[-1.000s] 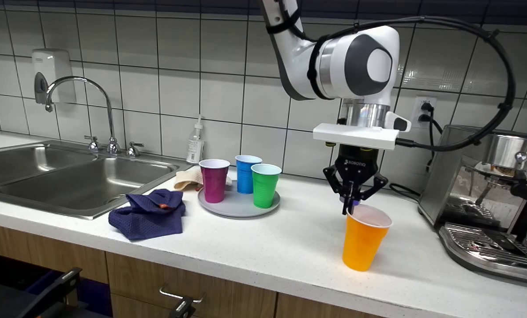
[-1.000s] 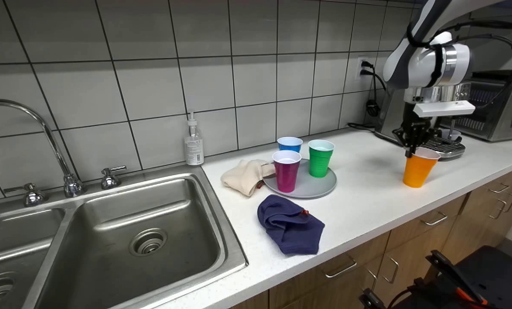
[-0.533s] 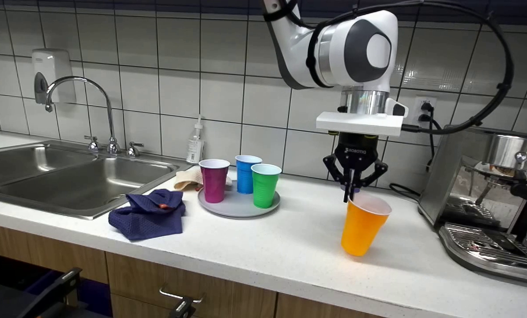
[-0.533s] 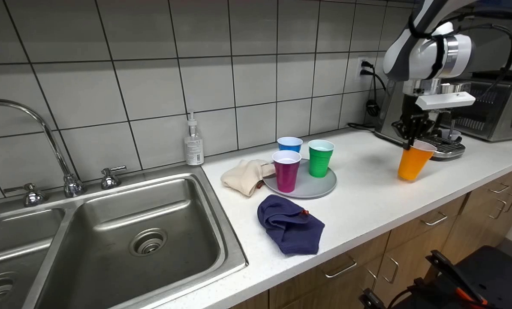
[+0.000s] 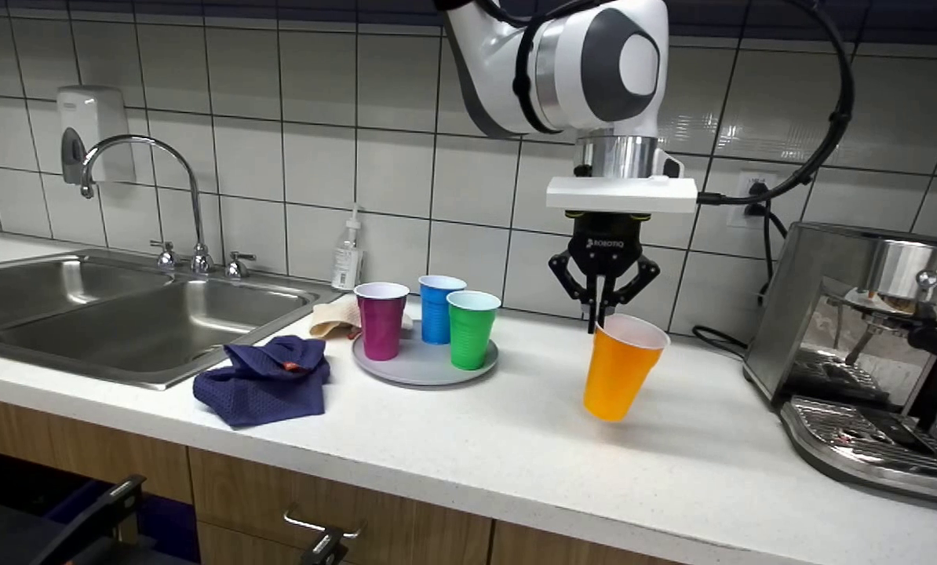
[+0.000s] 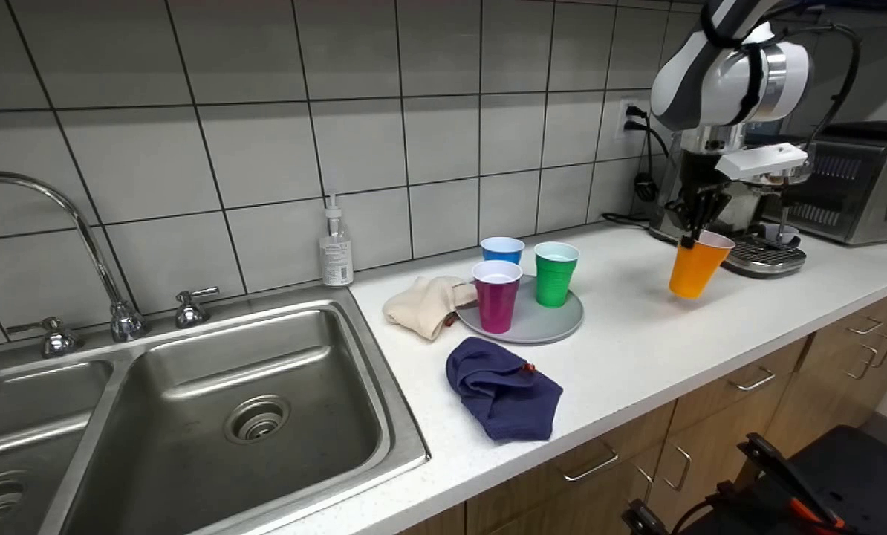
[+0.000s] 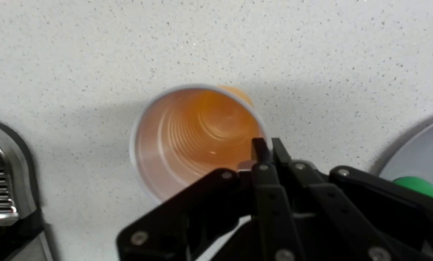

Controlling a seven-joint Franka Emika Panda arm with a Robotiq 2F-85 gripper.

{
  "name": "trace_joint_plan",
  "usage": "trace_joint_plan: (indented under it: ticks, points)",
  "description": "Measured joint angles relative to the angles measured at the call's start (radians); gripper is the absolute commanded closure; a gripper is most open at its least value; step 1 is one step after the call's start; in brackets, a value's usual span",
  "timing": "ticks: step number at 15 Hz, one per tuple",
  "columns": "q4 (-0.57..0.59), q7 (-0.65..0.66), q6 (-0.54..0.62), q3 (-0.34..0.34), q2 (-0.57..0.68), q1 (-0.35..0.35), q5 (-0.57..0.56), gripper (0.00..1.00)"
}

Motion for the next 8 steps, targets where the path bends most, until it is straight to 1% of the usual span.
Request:
trace_joint_plan:
  ticks: [8]
  points:
    - [-0.135,-0.089,0.044,0.023,-0.104,0.044,-0.011,0.99]
